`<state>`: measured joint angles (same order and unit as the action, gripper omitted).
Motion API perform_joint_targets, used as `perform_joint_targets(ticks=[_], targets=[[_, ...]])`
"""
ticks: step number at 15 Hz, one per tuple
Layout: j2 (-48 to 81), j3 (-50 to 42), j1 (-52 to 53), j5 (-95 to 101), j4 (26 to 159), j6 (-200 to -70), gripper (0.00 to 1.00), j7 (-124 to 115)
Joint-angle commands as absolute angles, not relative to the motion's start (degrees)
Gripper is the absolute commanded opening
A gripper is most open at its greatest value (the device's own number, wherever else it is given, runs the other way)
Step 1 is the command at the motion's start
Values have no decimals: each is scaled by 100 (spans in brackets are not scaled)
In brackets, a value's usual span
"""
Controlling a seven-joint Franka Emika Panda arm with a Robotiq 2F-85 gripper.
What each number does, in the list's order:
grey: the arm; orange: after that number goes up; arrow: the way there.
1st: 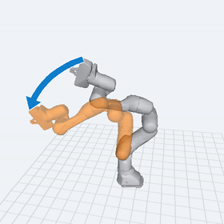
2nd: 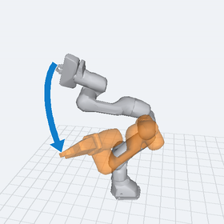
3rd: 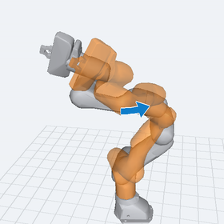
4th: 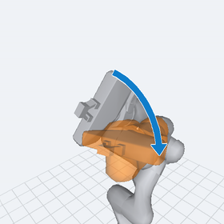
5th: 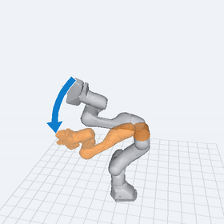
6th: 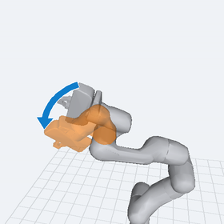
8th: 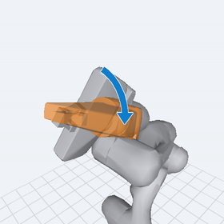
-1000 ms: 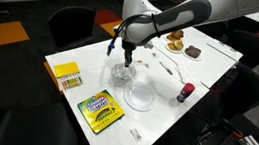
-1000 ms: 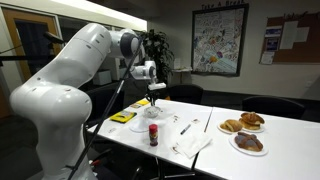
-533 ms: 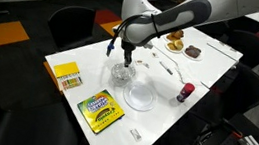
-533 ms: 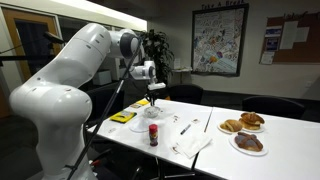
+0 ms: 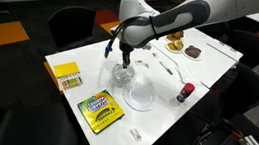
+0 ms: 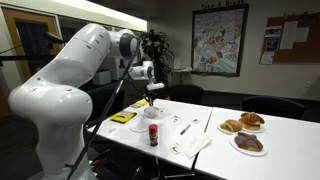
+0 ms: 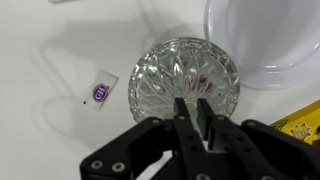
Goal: Take the lid of the glass container, put some candy in it and put the lid back on
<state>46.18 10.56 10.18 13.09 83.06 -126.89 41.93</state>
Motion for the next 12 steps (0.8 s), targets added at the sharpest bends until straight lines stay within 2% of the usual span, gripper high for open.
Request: perform_joint_targets(ticks=[1,4,5,7,12], targets=[[4667,1031,1017,1392,8272,-12767,4,4210],[4604,1070,951,1384,8404,-12963,4,4327],[4587,1095,913,1348,8440,-13013,41,4366],[4527,1155,828,1268,8509,-13098,49,4463],[4464,1292,717,1236,8497,-13095,84,4952]])
